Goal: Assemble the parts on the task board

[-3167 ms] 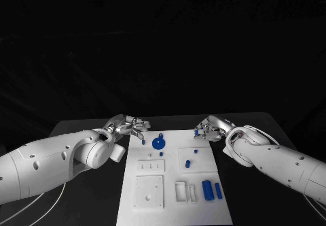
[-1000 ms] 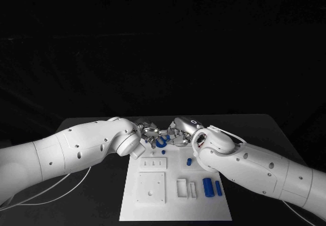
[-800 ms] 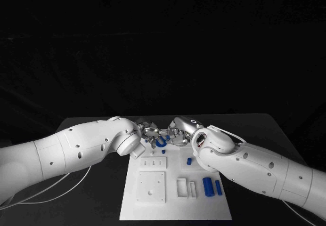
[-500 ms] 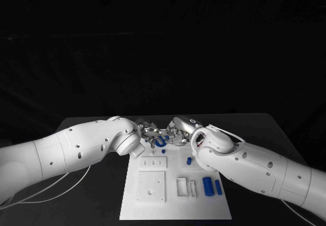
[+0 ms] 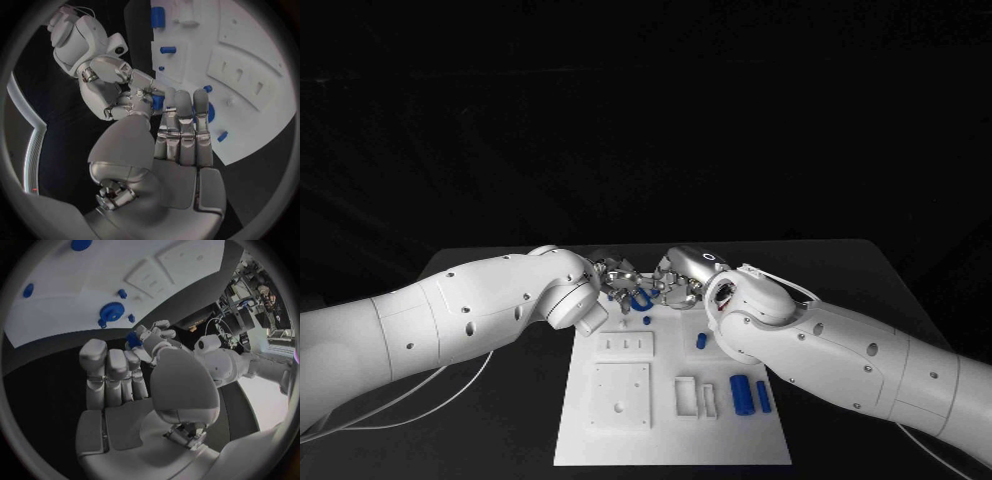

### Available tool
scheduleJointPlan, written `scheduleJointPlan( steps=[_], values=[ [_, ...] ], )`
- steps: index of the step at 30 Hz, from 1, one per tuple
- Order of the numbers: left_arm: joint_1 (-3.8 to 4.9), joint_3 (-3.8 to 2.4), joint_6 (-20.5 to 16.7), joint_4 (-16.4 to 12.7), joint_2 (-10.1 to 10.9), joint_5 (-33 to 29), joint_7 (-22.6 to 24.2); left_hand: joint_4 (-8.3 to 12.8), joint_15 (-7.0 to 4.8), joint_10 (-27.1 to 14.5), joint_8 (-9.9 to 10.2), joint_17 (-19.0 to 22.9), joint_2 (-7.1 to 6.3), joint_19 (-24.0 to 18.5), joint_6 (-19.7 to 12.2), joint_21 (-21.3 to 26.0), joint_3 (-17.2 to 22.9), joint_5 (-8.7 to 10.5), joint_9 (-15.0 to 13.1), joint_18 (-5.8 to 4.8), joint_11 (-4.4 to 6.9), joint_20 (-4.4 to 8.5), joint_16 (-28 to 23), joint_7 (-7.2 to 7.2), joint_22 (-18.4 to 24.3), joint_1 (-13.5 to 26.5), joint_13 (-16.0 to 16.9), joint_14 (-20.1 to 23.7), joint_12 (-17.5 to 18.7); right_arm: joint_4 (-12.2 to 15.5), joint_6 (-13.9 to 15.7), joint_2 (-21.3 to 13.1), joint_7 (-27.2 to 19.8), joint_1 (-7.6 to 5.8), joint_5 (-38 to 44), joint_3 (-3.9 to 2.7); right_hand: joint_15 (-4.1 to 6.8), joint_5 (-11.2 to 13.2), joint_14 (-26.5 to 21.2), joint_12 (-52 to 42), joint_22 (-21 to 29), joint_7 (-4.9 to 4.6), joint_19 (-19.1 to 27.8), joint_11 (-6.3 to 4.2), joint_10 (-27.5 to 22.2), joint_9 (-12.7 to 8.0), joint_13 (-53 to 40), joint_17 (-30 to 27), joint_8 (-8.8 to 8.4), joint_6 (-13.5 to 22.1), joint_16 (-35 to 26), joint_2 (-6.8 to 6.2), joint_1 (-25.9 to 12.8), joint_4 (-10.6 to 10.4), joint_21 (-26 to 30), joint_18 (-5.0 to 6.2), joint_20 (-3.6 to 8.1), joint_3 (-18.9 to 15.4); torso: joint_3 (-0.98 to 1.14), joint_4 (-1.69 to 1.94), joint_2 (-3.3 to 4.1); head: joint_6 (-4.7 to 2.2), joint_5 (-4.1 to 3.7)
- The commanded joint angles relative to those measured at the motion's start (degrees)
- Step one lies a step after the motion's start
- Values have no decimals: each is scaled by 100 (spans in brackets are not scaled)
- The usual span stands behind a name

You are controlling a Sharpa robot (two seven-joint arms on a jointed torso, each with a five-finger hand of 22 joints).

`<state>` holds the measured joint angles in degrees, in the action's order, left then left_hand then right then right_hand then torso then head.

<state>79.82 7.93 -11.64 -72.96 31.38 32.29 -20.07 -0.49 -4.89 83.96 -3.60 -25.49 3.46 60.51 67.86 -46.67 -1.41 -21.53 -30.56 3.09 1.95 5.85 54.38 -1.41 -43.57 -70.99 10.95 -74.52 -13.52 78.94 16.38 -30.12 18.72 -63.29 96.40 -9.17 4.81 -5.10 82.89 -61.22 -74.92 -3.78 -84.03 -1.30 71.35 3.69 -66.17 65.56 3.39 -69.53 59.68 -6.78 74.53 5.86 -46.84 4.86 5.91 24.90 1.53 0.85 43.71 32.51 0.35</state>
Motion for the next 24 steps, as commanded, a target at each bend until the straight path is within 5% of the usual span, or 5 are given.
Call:
scheduleJointPlan(
  steps=[1,5,10,24],
  values=[
    [2,-4,47,-14,-8,-67,138,164,-19,235,-70,-43,126,6,-38,7,108,-211,-445,-119,33,30,86,68,-58,-142,-11,49,-15,17,-83,27,-62,3,78,4,2,-13,26,15,-575,-13,-111,-2,21,7,8,4,19,-43,-24,58,4,12,-16,-31,-4,32,3,0,2,8,-3],
    [1,-4,95,-15,-7,-86,160,407,-49,240,-144,-129,194,-1,-10,-57,388,-712,-972,-117,74,62,259,66,-161,-160,52,38,-189,15,-64,33,-60,5,79,7,2,-13,26,15,-575,-13,-111,-2,21,7,8,4,19,-43,-24,58,4,12,-16,-31,-4,32,5,0,3,12,0],
    [1,-4,136,-14,-5,-96,166,754,-64,233,-26,-166,182,-46,7,-107,887,-875,-1893,-107,98,75,447,102,-366,286,124,100,-330,13,-57,32,-62,7,79,8,2,-13,26,15,-575,-13,-111,-2,21,7,8,4,19,-43,-24,58,4,12,-16,-31,-4,32,3,1,2,21,3],
    [0,-4,63,-2,19,-76,115,1040,-204,267,-19,-379,164,100,349,-225,1053,-1239,-2314,-151,224,209,988,230,-667,684,460,-77,-1098,27,170,-61,-128,38,25,9,-39,133,-5,124,-544,-77,-89,52,-55,-7,109,-78,17,297,-128,-106,-113,-179,122,-9,-39,-298,10,-4,-1,25,19]
  ],
)
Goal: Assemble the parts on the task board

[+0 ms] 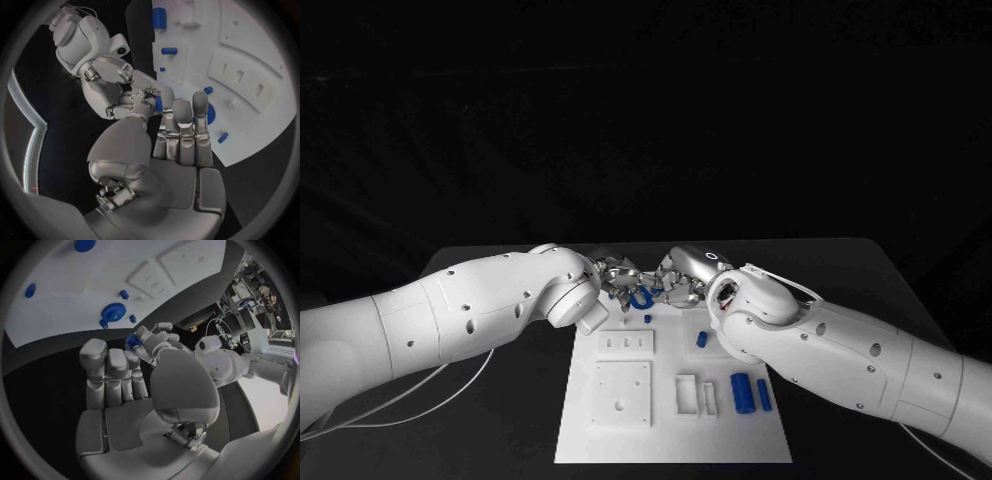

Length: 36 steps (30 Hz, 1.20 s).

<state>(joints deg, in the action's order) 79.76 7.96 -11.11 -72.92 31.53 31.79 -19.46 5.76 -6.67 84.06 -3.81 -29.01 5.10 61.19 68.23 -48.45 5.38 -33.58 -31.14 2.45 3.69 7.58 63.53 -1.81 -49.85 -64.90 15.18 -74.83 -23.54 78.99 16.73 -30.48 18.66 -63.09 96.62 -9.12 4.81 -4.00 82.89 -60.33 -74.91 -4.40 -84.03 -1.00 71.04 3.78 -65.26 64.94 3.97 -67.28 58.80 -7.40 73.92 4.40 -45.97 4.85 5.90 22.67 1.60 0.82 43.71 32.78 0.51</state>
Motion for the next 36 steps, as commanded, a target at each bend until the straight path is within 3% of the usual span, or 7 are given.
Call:
scheduleJointPlan(
  steps=[1,3,5,7,13,23,36],
  values=[
    [6,-7,14,-7,9,-15,43,432,-33,255,2,-39,1,39,330,-60,375,-44,-2272,-88,55,44,106,278,-61,85,59,-49,-153,30,190,-48,-141,25,-17,5,-46,36,-15,57,-537,-30,-86,33,-39,-18,38,-33,-44,131,-63,-74,-69,-68,69,-3,-44,-122,1,-1,-2,-4,2],
    [6,-6,22,-10,20,13,21,457,-62,259,-4,-87,-3,73,396,-104,369,-90,-2308,-90,82,68,218,302,-109,109,122,-105,-318,63,303,-110,-206,48,-71,4,-75,65,-51,159,-503,-75,-59,70,-113,-20,121,-97,-41,322,-148,-188,-140,-156,214,14,-65,-333,2,-1,-2,-5,4],
    [6,-6,26,-14,35,48,2,491,-75,261,5,-122,-5,79,421,-128,372,-119,-2327,-95,91,85,288,312,-153,128,156,-106,-424,119,389,-191,-294,85,-137,-3,-90,5,-76,237,-475,-108,-49,128,-164,-19,217,-173,-43,514,-224,-191,-14,-339,365,49,-115,-814,6,-1,-3,-3,15],
    [5,-5,35,-19,52,76,-15,516,-99,256,5,-168,-3,105,484,-153,370,-159,-2341,-95,105,104,370,332,-193,151,196,-145,-558,175,432,-270,-370,125,-183,-26,-115,-74,-95,257,-462,-134,-41,116,-191,-19,245,-204,-39,560,-255,-239,1,-400,452,60,-119,-959,10,-1,-3,1,22],
    [4,21,44,-69,146,243,-86,625,-110,273,10,-317,-30,137,620,-127,333,-177,-2221,-94,121,115,439,360,-280,166,156,-166,-748,411,562,-654,-680,279,-386,-186,-137,-530,-165,336,-419,-152,-19,139,-297,-19,382,-325,-40,640,-344,-243,133,-642,814,88,-147,-1610,5,-5,-4,21,89],
    [3,202,-187,-355,416,753,-345,706,-78,280,1,-579,-102,139,865,-61,219,-217,-2149,-80,119,63,475,406,-379,103,144,-236,-1083,733,935,-1358,-1117,449,-1066,-622,-130,-924,-171,354,-414,-149,-33,129,-306,-19,438,-363,-40,600,-355,-192,206,-627,909,91,-141,-1605,21,-50,-35,89,122],
    [-135,534,-597,-696,613,1441,-554,724,-70,272,-5,-892,-94,196,1032,-25,139,-217,-2130,-32,144,17,562,446,-525,82,201,-348,-1356,360,1055,-1568,-1247,470,-2573,-1335,-129,-1089,-205,386,-385,-150,-53,127,-360,-21,537,-464,-42,593,-419,-126,137,-513,1172,96,-138,-1563,4,-25,-55,176,162]
  ],
)
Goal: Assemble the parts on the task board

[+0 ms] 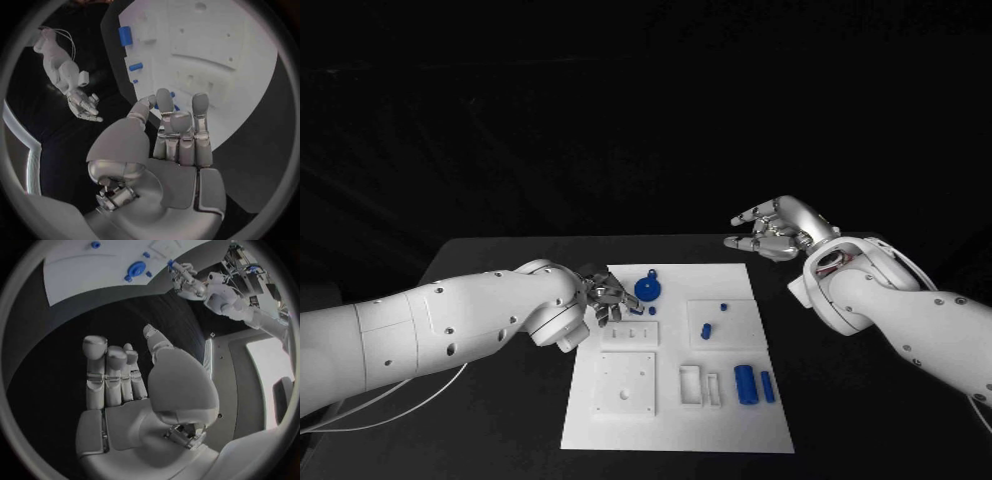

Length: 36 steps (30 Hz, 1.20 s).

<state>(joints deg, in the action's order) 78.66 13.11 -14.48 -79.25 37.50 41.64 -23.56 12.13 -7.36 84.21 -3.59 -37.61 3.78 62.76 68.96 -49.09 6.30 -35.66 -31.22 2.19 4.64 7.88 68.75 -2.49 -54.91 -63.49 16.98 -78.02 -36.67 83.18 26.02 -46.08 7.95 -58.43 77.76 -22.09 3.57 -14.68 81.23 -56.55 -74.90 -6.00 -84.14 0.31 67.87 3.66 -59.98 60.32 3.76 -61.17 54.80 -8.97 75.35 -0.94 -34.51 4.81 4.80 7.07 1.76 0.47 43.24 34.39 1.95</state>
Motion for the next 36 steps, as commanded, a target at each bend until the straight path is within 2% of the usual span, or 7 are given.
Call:
scheduleJointPlan(
  steps=[1,4,9,14,26,30,36],
  values=[
    [-34,27,-268,-76,23,484,-152,86,-4,257,-27,-47,40,50,965,66,44,-7,-2143,-4,50,-16,39,517,-29,-60,26,-31,-54,-73,128,-8,-180,5,-714,-65,-8,-28,-47,17,-384,9,-41,-2,-52,-8,20,-9,-19,-6,-25,23,-11,21,45,102,-29,-28,-10,9,-5,17,25],
    [-95,60,-313,-127,60,637,-187,86,-1,258,-26,-62,39,98,966,146,43,-14,-2168,-4,51,-19,30,518,-57,-59,28,-31,-63,-159,136,11,-189,4,-804,-239,-15,-159,-63,31,-380,6,-43,3,-74,-10,44,-27,-25,11,-37,43,35,78,98,106,-33,-245,9,6,9,38,56],
    [-165,75,-350,-124,53,762,-221,72,-15,255,-31,-178,47,202,985,341,49,-31,-2245,-19,65,-8,78,527,-288,-35,61,-69,-142,-269,121,30,-176,4,-844,-336,-12,-174,-66,27,-382,6,-47,3,-77,-8,50,-32,-20,1,-33,81,44,97,115,105,-34,-305,-8,-9,10,53,73],
    [-221,79,-374,-89,10,830,-240,66,-20,258,-31,-232,49,260,997,476,52,-43,-2317,-21,67,-4,111,539,-492,-26,77,-83,-168,-304,110,45,-167,3,-855,-362,-12,-173,-67,26,-383,7,-48,3,-77,-8,52,-35,-21,-3,-33,91,42,94,117,105,-34,-310,4,-20,14,88,81],
    [-331,80,-416,92,-168,1003,-310,24,-25,259,-28,-208,39,406,1021,859,55,-32,-2306,-33,67,-2,99,542,-948,-28,91,-83,-168,-327,77,83,-154,3,-860,-375,-11,-230,-72,30,-382,9,-48,1,-87,-8,62,-42,-21,-10,-36,100,21,70,135,104,-33,-314,-3,-15,13,139,49],
    [-346,80,-359,112,-189,1014,-335,18,-25,258,-31,-211,43,541,1026,1205,59,-33,-2285,-52,64,4,108,547,-1338,-37,93,-85,-172,-340,61,92,-150,3,-860,-375,-11,-230,-72,30,-382,9,-48,1,-87,-8,62,-42,-21,-10,-36,100,21,70,135,104,-33,-314,-2,-10,6,152,43],
    [-353,79,-120,132,-188,1020,-358,23,-33,259,-36,-235,54,595,1055,1307,53,-20,-2319,-51,68,7,127,550,-1464,-34,109,-97,-205,-361,42,110,-145,3,-860,-375,-11,-241,-72,24,-383,8,-50,1,-84,-8,58,-42,-21,-13,-33,102,16,61,135,104,-33,-315,0,-6,4,166,42]
  ],
)
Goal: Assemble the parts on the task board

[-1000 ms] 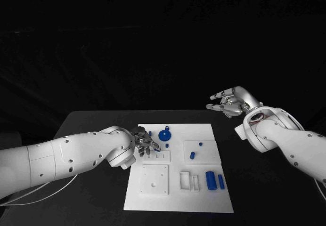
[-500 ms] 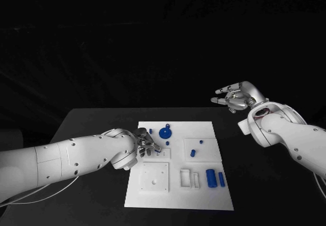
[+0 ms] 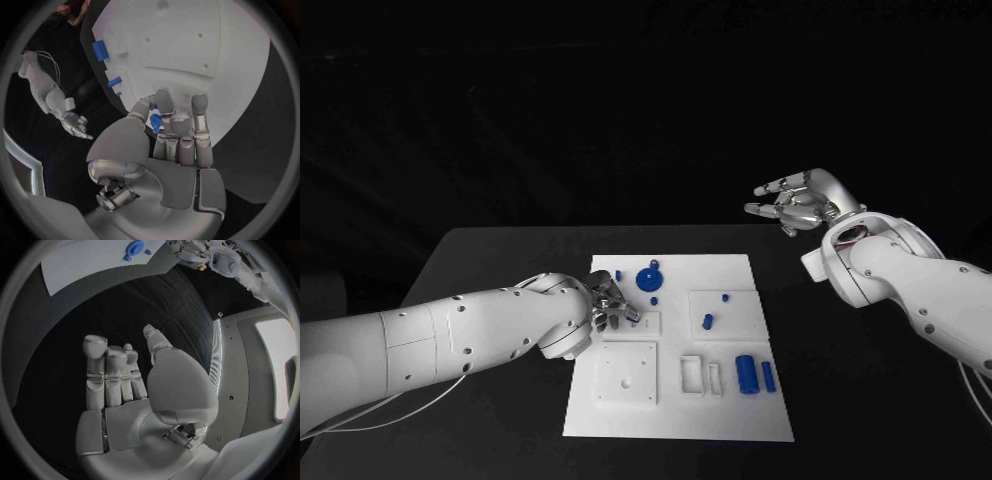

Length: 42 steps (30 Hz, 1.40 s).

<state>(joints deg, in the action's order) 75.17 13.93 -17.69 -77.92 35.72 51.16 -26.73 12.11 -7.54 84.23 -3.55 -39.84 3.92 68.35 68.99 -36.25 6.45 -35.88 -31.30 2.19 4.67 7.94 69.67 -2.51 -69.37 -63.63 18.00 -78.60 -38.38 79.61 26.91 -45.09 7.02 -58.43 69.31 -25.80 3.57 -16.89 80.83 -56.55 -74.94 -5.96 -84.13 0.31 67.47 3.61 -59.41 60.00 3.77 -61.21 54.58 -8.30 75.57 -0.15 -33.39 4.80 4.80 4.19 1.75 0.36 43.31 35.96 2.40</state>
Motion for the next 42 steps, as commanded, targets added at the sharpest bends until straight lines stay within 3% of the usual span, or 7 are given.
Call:
scheduleJointPlan(
  steps=[1,25,42],
  values=[
    [-5,-3,237,1,-9,68,-46,29,-19,256,-39,-23,44,50,1060,46,39,-2,-2324,-52,66,7,43,554,-44,-19,12,-47,-43,-7,-50,13,-52,2,-15,-3,-11,-20,-32,24,-379,4,-50,1,-44,-3,1,-10,-21,-9,-11,35,-6,-18,23,104,-33,-27,-1,4,-3,9,-3],
    [-17,-4,524,-15,29,71,-96,73,-15,256,-40,-37,80,204,1076,441,82,-64,-2403,-74,61,8,67,557,-489,32,47,-46,-67,-50,-98,56,-17,3,-15,-3,-9,-15,-24,6,-385,6,-62,0,-36,-3,-4,-1,-21,-11,12,46,-7,-41,11,102,-31,-16,1,5,-2,15,2],
    [-22,-4,848,21,6,184,-221,12,-8,256,-48,-11,214,260,1101,585,96,155,-2441,-90,50,4,77,563,-628,52,61,-48,-96,-90,-119,86,-10,4,-16,-3,-9,-27,-28,9,-383,6,-60,-1,-42,-3,2,-7,-21,-14,8,51,-13,-43,19,102,-31,-4,3,4,-6,28,25]
  ],
)
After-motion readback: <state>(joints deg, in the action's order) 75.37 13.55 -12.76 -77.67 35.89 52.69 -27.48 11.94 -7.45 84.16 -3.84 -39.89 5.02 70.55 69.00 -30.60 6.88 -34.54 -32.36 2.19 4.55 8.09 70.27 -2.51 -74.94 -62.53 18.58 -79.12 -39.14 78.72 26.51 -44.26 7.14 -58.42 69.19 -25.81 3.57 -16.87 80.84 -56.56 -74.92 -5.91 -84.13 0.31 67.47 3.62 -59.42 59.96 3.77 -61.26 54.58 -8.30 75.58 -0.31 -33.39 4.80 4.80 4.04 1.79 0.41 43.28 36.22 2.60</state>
